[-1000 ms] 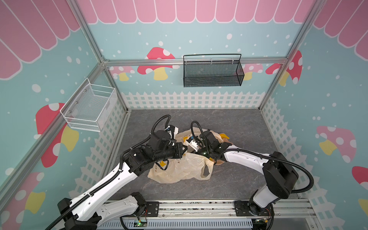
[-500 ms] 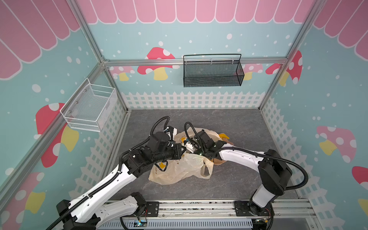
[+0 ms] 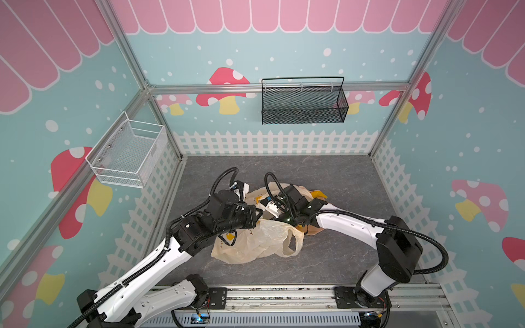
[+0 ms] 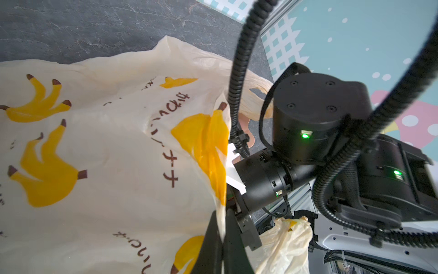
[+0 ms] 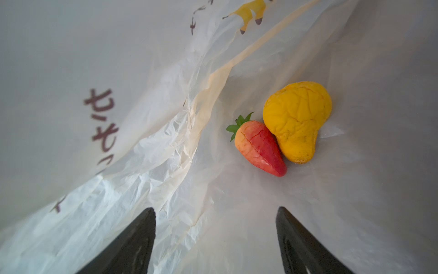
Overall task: Place the fruits into the plastic bag
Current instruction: 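Withdraw the right gripper from the bag back toward the bowl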
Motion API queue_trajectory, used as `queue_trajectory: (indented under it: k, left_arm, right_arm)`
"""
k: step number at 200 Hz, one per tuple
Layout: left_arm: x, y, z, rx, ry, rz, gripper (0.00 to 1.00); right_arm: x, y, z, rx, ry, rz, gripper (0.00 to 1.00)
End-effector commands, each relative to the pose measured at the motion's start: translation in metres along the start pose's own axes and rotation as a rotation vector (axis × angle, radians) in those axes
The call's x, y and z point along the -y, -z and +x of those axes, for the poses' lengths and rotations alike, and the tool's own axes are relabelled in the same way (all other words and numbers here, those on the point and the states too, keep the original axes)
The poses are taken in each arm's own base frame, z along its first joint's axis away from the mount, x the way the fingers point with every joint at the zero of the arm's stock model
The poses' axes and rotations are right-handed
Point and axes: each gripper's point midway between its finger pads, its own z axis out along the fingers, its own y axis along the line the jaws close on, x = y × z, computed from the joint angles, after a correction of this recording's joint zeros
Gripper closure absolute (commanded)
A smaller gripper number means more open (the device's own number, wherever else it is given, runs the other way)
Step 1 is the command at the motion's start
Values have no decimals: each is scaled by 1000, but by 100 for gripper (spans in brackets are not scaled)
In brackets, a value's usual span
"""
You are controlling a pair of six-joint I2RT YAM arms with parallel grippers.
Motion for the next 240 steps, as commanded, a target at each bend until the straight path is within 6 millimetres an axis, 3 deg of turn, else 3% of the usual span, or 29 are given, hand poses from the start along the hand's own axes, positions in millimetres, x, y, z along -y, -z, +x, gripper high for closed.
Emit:
queue_trajectory:
  k: [1, 53, 118, 240]
  left_arm:
    - [-11, 1, 2, 6, 26, -36, 99]
    - [-11, 1, 1, 6, 18, -35, 99]
    - [-11, -1, 1, 1, 11, -36, 99]
    - [-10, 0, -2, 8, 10, -32, 99]
  right_arm:
    - [-3, 14, 2, 12, 28, 49, 19]
    - [7, 30, 8, 29, 12, 124, 18]
    - [20, 67, 2, 86, -1, 224, 17]
    - [5, 138, -13, 215, -17, 235, 17]
